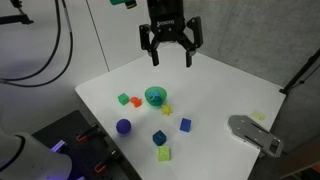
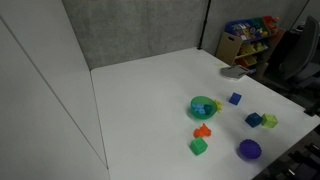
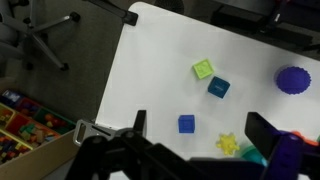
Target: Pick up the green toy from the green bowl and put it on the table
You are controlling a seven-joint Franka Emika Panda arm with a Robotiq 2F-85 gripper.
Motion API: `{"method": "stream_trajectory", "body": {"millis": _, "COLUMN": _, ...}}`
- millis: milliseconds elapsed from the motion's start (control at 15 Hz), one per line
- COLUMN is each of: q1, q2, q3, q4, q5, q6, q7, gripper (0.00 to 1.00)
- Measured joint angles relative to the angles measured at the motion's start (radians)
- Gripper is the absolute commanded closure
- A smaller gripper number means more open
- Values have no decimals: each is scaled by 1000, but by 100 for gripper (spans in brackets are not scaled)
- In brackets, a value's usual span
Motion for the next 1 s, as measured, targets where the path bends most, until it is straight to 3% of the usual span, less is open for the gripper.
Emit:
{"method": "stream_trajectory", "body": {"millis": 667, "q1": 83, "q2": 97, "q3": 45, "q4": -3, "q5": 116, "q6": 0, "q7": 0, "gripper": 0}}
{"method": "stream_trajectory", "body": {"millis": 1000, "q1": 91, "q2": 177, "q3": 48, "q4": -46, "q5": 185, "q6": 85, "q7": -13, "gripper": 0}}
